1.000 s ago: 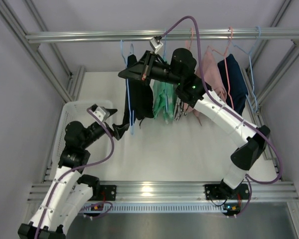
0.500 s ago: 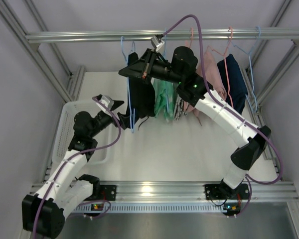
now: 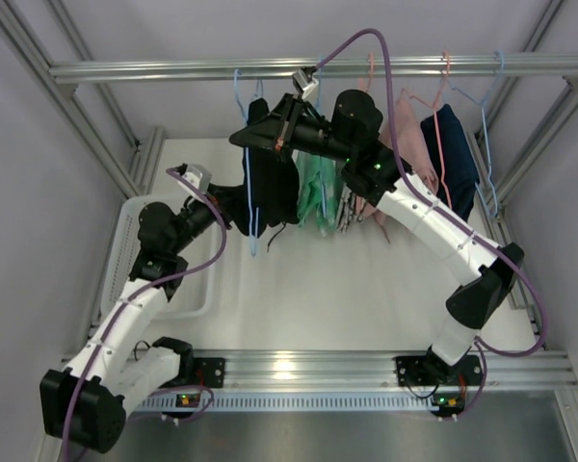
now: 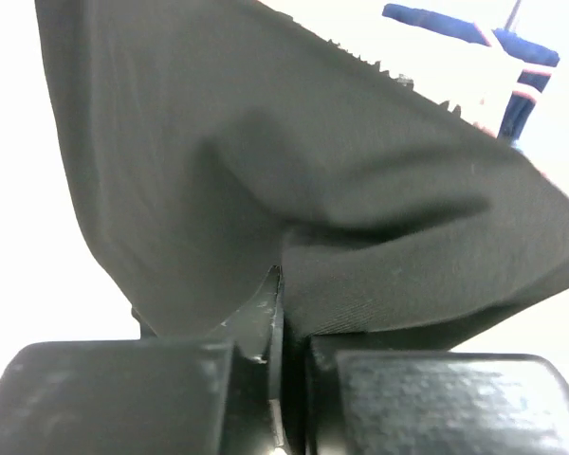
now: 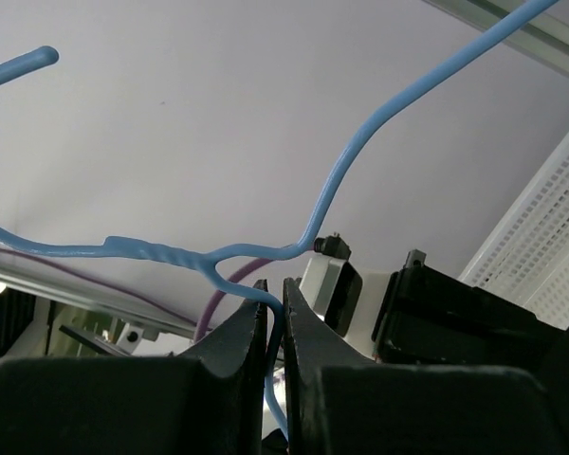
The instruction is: Remove the trousers from the hanger
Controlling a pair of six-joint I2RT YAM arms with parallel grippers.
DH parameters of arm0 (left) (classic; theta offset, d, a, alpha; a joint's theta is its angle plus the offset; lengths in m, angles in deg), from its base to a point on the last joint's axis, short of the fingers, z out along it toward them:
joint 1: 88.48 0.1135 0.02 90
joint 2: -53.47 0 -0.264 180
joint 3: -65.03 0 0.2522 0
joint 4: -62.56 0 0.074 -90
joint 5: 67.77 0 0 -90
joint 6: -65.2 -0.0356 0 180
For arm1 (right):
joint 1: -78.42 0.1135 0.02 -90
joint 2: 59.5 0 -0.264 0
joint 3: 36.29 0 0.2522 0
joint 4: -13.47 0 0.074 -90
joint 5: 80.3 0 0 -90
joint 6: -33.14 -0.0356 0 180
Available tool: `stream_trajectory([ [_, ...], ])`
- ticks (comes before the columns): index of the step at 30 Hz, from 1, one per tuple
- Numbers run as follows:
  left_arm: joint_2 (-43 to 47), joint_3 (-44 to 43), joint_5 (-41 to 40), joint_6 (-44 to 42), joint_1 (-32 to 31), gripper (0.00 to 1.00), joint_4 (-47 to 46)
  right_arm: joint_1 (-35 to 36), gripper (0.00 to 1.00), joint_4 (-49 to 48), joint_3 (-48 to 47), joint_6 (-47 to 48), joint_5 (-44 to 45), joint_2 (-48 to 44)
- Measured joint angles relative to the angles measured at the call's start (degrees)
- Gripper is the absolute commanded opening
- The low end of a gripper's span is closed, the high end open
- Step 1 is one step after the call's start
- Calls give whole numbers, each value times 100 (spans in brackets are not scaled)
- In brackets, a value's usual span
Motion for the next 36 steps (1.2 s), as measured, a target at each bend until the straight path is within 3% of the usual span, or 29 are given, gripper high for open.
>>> stream_trajectory([
  [8,42,-809,-579,275,-2,0,763,0,0,-52,50,151,0,-15],
  [18,61,-2601,-1314,496,4,0,1950,-90,0,-238,1257,649,-66,-601],
  [36,-616,-5370,-1510,470,4,0,2708,-114,0,-372,1711,1167,-55,-632],
])
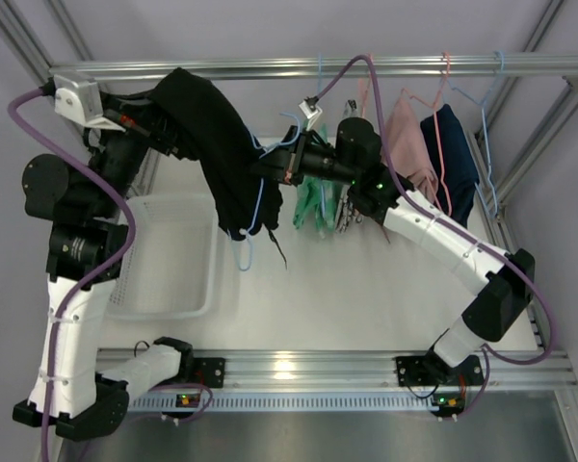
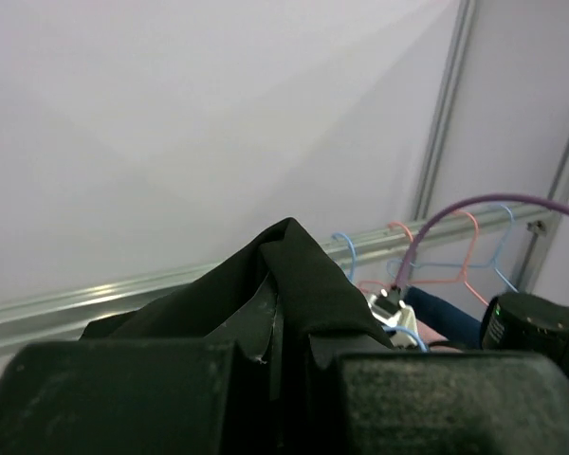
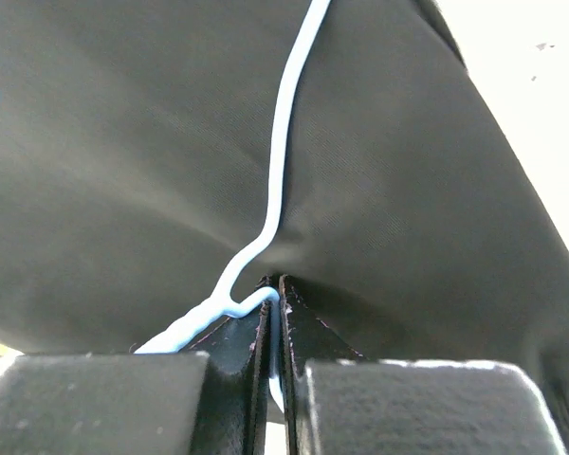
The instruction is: Remove the trousers from the hanger
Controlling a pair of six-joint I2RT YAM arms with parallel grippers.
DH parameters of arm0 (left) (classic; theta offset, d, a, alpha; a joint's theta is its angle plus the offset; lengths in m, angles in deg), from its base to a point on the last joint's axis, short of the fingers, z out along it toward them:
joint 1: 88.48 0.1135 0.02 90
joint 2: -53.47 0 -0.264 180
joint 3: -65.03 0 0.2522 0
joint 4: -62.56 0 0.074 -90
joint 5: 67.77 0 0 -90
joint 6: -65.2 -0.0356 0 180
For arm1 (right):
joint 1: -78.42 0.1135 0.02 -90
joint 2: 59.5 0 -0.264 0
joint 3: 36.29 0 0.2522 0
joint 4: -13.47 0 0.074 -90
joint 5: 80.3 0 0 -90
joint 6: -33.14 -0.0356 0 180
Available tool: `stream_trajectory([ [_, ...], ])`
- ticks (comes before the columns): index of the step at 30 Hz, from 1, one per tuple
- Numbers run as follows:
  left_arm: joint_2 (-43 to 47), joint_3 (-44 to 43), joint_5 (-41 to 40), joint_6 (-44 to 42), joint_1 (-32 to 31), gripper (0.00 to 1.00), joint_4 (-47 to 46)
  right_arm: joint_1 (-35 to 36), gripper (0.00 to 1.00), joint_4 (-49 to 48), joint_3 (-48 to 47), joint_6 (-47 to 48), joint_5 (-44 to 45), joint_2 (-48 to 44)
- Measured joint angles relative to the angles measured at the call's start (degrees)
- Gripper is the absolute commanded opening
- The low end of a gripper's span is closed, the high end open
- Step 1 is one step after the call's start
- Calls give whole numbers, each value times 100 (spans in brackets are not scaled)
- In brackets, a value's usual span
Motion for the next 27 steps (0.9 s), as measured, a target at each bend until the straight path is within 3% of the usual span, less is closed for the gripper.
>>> stream_trajectory([
  [18,162,-1314,-2647,-2356,0,0,-186,-2,0,70,223,396,9,2],
  [23,542,-1198,-3123,-3139,0,0,-273,-2,0,127,225,483,9,2],
  [27,1176,-476,-3587,-3814,0,0,-328,-2,0,155,225,540,9,2],
])
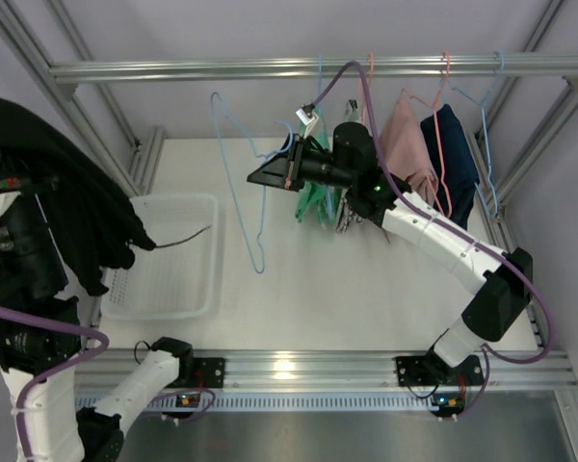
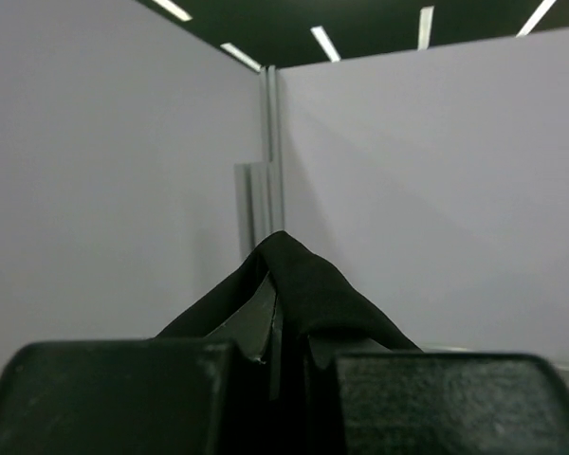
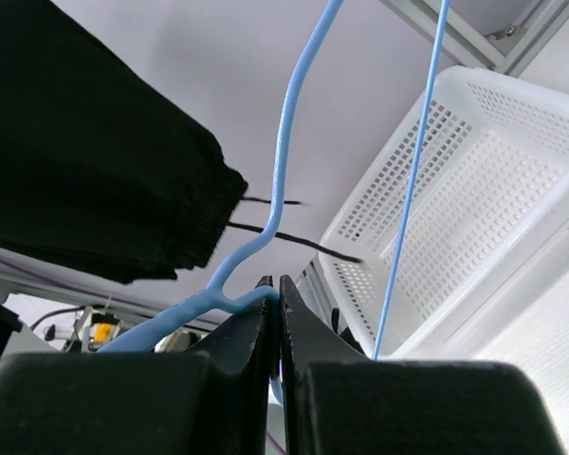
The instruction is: Remove the trousers from the hanger
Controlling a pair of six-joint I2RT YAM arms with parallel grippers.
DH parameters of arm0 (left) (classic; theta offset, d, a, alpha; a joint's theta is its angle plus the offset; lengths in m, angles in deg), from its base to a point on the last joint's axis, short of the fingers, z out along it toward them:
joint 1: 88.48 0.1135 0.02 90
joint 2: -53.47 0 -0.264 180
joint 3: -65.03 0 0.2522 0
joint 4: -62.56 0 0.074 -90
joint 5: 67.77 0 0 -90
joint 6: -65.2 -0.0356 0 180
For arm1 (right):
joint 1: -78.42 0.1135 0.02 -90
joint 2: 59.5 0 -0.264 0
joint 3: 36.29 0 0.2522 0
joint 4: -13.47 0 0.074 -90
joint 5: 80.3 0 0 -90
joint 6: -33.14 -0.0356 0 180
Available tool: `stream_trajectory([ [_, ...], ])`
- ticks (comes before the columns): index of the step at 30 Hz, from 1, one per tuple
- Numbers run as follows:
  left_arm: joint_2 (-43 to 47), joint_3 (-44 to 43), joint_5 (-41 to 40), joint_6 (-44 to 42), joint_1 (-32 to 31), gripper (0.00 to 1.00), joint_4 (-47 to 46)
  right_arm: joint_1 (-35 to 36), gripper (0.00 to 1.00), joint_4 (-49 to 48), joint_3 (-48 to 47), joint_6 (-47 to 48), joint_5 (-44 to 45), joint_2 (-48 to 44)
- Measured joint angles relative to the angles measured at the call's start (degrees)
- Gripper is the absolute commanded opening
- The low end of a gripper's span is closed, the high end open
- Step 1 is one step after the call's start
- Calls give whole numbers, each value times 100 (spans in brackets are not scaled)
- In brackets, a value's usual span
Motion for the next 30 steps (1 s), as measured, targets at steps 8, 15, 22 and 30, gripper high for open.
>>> stream_trajectory([
  [8,1003,1797,-925,-1099,2,0,205,0,0,31,0,107,0,0],
  [15,1436,2769,-1421,-1491,72,0,717,0,0,52,0,133,0,-2],
  [22,1565,3698,-1727,-1561,76,0,964,0,0,173,-15,146,-2,-4],
  [30,1488,4924,-1770,-1130,76,0,1200,0,0,313,-118,201,-4,-4],
])
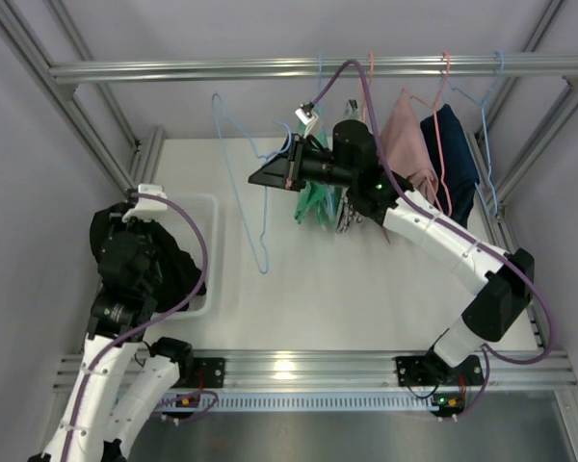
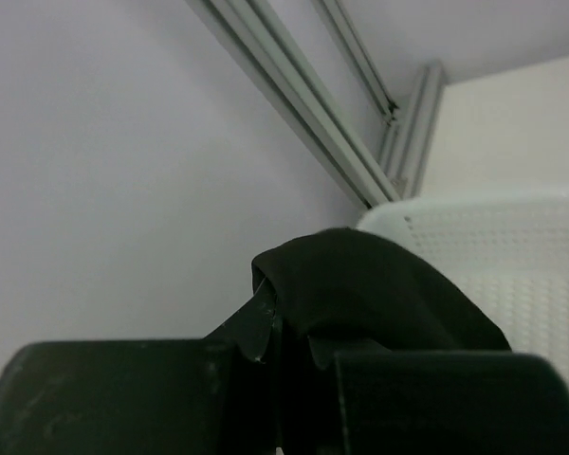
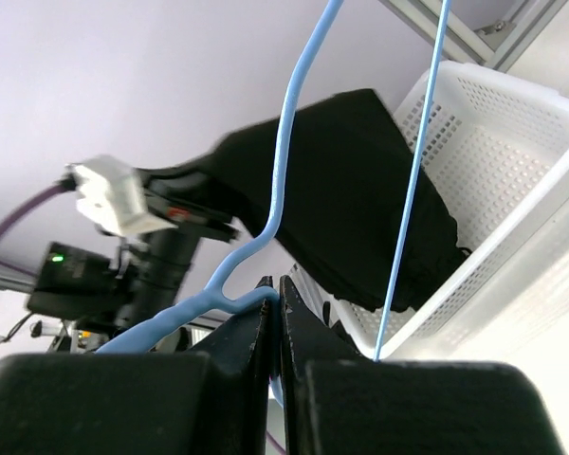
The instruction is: Remove the trousers from the hanger
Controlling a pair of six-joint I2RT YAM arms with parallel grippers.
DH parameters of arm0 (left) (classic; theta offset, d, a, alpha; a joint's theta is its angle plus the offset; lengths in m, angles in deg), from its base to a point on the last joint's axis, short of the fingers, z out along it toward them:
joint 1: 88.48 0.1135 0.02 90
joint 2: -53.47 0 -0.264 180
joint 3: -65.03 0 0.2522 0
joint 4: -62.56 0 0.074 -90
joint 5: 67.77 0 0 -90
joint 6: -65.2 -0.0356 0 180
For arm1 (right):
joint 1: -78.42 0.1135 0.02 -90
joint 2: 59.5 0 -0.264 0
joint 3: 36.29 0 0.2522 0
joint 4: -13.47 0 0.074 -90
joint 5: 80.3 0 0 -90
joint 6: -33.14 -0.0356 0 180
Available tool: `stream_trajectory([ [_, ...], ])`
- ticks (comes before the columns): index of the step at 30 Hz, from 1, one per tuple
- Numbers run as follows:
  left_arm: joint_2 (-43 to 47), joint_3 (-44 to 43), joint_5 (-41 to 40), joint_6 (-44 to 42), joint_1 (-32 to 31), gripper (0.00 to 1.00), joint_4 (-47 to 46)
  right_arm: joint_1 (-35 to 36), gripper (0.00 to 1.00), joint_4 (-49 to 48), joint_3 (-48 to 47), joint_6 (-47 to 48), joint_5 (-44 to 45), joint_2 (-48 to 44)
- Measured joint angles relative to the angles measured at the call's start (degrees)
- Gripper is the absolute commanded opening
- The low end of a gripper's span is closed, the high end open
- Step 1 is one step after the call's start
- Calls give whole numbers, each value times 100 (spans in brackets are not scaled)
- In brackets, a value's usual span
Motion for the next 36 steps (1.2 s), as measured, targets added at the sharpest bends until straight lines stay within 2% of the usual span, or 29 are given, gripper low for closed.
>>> stream_trajectory([
  [6,-247,457,739,1309,44,2,748,0,0,173,-129,144,4,-83],
  [9,-570,555,1110,1991,138,15,1025,0,0,205,-129,205,4,-142],
  [10,-719,610,1228,2188,199,24,1060,0,0,208,-129,212,4,-160],
  [12,-1016,688,1443,2483,345,35,1139,0,0,216,-129,232,4,-175],
  [13,-1147,695,1543,2577,428,42,1169,0,0,223,-129,236,4,-179],
  [14,-1316,695,1707,2699,553,56,1204,0,0,225,-129,238,4,-186],
  [15,-1423,686,1923,2828,678,64,1244,0,0,225,-129,240,4,-188],
  [17,-1480,603,2345,3010,916,75,1388,0,0,229,-127,238,4,-190],
  [19,-1401,365,2824,3252,1078,80,1530,0,0,229,-120,229,9,-190],
  [22,-1202,-306,3501,3639,1126,86,1729,0,0,232,-114,219,33,-190],
  [25,-1091,-1384,4323,4118,1126,87,1867,0,0,238,-70,114,92,-188],
  [27,-1005,-1950,4975,4343,1126,93,1794,0,0,271,-46,11,144,-175],
  [28,-964,-2197,5348,4433,1126,92,1801,2,0,275,-46,-44,166,-157],
  [32,-953,-2761,6592,4513,1123,88,1998,76,0,295,-48,-186,389,-90],
  [36,-1213,-2782,7484,4474,1123,88,2487,251,0,472,-109,-345,804,7],
])
